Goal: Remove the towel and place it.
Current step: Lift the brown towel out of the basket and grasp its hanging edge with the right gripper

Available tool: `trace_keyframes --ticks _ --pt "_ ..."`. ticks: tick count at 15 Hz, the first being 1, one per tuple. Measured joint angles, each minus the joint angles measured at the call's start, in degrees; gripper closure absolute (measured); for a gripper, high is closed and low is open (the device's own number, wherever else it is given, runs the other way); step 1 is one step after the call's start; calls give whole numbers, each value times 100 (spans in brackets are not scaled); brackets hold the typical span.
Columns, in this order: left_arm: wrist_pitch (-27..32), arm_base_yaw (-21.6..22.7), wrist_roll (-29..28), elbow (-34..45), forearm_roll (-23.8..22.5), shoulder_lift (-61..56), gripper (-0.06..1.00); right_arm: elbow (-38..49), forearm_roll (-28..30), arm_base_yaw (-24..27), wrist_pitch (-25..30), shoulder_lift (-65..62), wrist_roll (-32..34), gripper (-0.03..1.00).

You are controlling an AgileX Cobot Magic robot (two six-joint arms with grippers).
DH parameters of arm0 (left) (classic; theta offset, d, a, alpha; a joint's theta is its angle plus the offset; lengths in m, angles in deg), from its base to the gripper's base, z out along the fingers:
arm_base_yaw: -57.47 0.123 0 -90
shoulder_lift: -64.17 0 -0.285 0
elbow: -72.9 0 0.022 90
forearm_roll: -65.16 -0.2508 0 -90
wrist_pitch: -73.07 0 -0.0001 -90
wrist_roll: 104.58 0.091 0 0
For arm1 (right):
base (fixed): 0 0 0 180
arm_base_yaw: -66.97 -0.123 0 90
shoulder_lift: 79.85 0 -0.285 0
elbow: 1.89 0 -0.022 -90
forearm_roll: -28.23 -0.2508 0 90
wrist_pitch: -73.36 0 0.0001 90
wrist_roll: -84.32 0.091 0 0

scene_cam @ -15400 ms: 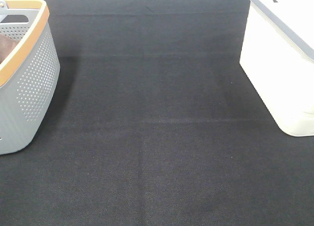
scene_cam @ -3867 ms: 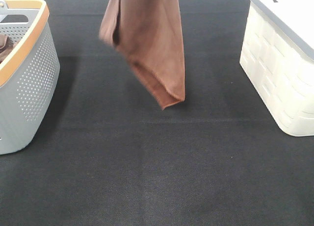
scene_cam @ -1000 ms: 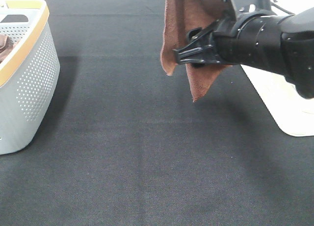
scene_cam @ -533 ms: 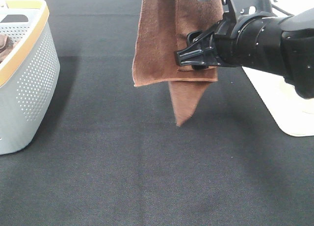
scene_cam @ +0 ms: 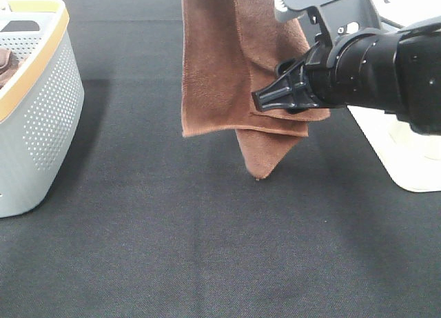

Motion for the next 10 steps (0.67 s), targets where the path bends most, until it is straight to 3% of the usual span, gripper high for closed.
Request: trace_keyframes --ticks 1,2,4,6,8,10 --pt "63 0 -80 0 -212 0 94 0 -11 0 11 0 -63 53" --pt "63 0 -80 0 -212 0 94 0 -11 0 11 0 -63 53" --pt "57 0 -149 0 -550 17 94 0 -11 0 189 0 -126 64" --pt "-63 0 -166 0 -814 92 94 0 -17 0 539 0 -138 69" --pt "-264 0 -178 0 -802 143 94 0 -17 0 773 0 -138 64" --pt "-659 0 -178 0 -779 149 94 0 -17 0 802 0 -115 40"
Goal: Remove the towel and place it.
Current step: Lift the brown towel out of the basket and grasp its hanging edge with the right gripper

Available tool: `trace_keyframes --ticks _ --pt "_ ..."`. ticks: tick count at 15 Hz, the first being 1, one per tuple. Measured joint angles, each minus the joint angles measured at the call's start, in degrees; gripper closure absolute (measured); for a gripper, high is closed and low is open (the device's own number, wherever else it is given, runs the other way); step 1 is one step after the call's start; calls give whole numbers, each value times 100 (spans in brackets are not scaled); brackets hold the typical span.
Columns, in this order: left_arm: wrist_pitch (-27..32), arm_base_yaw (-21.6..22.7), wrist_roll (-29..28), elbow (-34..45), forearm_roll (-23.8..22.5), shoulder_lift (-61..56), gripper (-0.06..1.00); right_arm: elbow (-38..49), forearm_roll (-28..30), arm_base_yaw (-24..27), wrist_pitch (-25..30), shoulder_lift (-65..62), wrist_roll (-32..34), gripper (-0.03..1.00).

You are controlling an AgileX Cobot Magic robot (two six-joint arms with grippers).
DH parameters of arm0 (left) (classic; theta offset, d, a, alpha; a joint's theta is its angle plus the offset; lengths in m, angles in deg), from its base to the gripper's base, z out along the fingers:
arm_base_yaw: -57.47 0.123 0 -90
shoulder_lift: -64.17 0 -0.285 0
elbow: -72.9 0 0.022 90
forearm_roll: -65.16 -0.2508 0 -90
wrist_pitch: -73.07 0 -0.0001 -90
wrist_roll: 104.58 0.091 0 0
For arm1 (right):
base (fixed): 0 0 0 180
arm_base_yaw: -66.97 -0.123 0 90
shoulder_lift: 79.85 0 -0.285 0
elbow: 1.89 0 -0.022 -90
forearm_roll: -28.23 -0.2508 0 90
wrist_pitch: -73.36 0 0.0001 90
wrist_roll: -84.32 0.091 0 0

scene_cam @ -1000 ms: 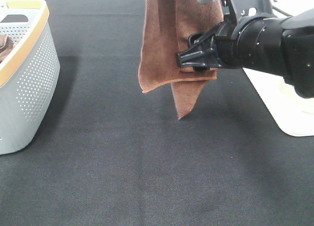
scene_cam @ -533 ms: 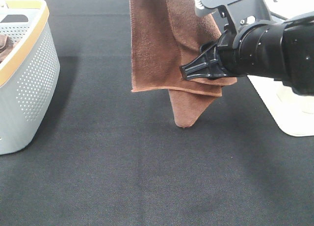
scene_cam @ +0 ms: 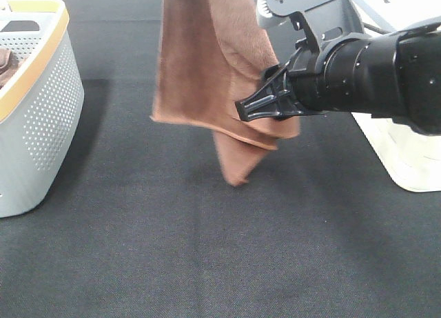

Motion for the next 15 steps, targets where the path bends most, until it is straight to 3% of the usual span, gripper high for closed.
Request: trace_keyframes --ticks 1,3,12,15 --pt "-160 0 0 0 0 0 94 0 0 0 17 0 0 22" --pt "-361 0 0 0 0 0 94 0 0 0 126 0 0 16" --pt "-619 0 0 0 0 0 94 0 0 0 1432 0 17 16" --pt "-751 0 0 0 -126 46 94 0 0 0 2240 -97 17 19"
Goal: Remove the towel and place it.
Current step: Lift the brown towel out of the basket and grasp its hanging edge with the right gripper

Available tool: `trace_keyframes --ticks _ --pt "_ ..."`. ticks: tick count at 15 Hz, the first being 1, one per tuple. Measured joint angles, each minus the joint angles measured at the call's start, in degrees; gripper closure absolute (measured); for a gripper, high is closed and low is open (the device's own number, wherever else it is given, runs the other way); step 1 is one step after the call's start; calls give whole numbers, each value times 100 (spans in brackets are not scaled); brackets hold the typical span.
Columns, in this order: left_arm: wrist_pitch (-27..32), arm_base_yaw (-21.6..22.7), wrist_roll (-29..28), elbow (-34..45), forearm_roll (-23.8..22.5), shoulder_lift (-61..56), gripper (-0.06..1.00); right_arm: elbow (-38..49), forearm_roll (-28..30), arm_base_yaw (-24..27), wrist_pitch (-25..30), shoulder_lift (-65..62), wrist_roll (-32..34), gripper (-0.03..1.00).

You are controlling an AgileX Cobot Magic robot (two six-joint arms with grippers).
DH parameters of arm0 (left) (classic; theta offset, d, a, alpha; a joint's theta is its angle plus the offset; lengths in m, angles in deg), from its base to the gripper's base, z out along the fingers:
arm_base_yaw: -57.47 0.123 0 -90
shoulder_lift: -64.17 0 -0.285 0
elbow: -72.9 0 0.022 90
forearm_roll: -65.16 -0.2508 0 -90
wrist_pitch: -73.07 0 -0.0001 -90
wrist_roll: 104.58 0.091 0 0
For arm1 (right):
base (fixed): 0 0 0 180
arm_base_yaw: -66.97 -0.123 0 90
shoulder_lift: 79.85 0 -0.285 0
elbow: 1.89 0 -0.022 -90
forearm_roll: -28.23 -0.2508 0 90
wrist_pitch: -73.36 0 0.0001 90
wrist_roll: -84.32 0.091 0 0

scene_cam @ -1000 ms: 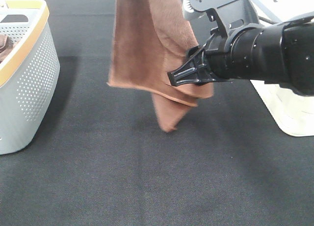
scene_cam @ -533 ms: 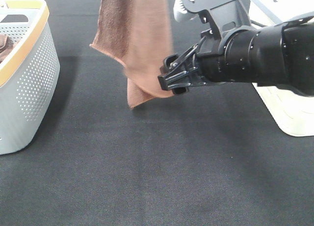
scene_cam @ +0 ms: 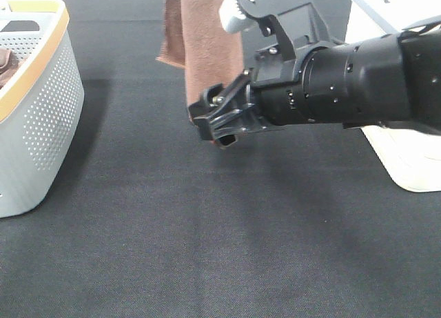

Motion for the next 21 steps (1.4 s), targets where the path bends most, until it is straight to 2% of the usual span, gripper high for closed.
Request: trace_keyframes --ticks 3,6,12,14,18,21 --pt "-97 0 0 0 -138 63 94 -6 0 0 808 -321 -6 21" --pt "-286 0 0 0 40 74 94 -281 11 0 1387 -178 -241 22" --pt "-103 0 0 0 183 92 94 -1203 17 0 1627 768 -745 22" --pt "-52 0 0 0 189 92 94 -1461 17 0 1306 1112 -751 22" --pt "11 0 0 0 172 92 94 -1467 23 0 -149 1564 -693 22" --pt "52 0 11 0 103 92 94 -1467 17 0 -877 1558 -619 22"
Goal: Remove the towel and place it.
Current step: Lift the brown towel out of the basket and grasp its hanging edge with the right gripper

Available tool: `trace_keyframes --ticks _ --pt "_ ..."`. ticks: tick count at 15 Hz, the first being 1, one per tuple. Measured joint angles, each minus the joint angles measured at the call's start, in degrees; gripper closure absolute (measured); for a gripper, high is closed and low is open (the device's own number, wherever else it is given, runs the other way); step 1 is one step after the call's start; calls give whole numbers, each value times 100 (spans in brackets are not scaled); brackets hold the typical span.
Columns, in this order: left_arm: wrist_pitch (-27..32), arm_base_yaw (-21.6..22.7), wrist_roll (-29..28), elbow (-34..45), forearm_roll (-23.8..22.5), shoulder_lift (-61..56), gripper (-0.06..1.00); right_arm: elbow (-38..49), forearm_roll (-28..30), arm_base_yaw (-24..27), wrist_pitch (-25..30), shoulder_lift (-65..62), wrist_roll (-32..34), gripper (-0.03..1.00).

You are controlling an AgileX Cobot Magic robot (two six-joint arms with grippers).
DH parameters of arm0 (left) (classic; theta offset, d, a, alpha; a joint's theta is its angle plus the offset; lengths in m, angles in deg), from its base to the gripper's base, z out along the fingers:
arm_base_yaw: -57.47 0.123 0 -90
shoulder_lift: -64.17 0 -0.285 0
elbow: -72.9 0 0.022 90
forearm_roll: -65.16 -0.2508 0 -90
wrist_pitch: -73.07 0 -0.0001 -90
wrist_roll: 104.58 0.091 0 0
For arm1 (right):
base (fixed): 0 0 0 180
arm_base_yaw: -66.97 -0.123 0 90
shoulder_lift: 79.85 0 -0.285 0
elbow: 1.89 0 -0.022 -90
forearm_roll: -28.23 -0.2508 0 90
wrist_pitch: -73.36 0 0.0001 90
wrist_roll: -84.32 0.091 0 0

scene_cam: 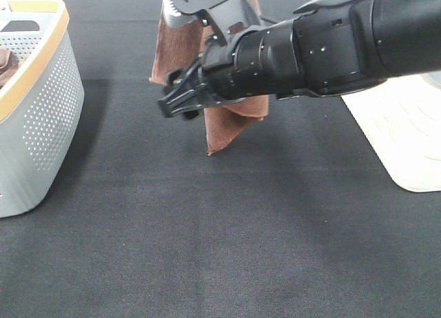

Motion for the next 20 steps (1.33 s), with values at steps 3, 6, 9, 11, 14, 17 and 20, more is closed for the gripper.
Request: trace_keyframes --ticks 3,6,9,11,14,17,20 --pt "80 0 6 0 -143 -34 94 0 -6 0 -693 0 46 22" --pt "92 0 6 0 -378 -160 94 0 -11 0 -1341 0 149 22" --pt "160 0 6 0 -378 -172 94 0 -11 0 -1581 0 155 22" --pt "258 0 6 0 -372 -172 94 0 -11 0 -1639 0 160 22" --pt "298 0 6 0 -378 -172 94 0 -11 0 -2034 0 178 22" --pt "298 0 6 0 -378 -172 94 0 -11 0 -2315 0 178 28" --pt "298 0 6 0 -378 -172 94 0 -11 0 -2326 0 178 49"
